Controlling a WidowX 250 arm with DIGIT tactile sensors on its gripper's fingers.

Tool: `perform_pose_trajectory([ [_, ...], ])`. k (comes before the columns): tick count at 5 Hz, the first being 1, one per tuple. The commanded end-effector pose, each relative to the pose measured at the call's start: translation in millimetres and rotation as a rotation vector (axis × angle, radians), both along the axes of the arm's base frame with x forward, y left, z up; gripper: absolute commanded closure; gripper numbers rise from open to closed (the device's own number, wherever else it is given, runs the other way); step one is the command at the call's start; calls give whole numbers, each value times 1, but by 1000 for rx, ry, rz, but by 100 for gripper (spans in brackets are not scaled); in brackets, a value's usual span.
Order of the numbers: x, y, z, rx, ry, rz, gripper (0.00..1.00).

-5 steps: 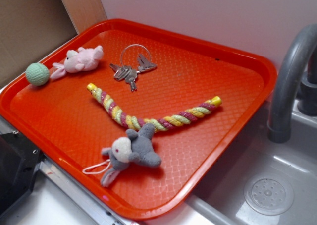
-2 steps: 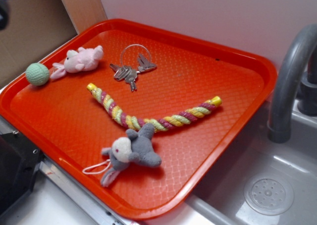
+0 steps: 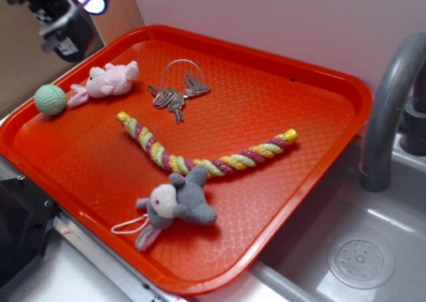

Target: Grab the multicolored rope.

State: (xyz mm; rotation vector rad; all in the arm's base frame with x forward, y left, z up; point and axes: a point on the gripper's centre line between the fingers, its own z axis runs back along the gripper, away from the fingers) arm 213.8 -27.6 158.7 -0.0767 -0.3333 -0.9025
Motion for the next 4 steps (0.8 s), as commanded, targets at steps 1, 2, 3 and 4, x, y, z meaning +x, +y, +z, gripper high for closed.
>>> perform_pose_trajectory([
  [1,-13,-22,-31,38,-15,-187,0],
  [2,-7,-16,-53,93,14,-133,0],
  [3,-1,-23,-83,128,65,-148,0],
  [4,-9,-33,-106,161,85,-217,0],
])
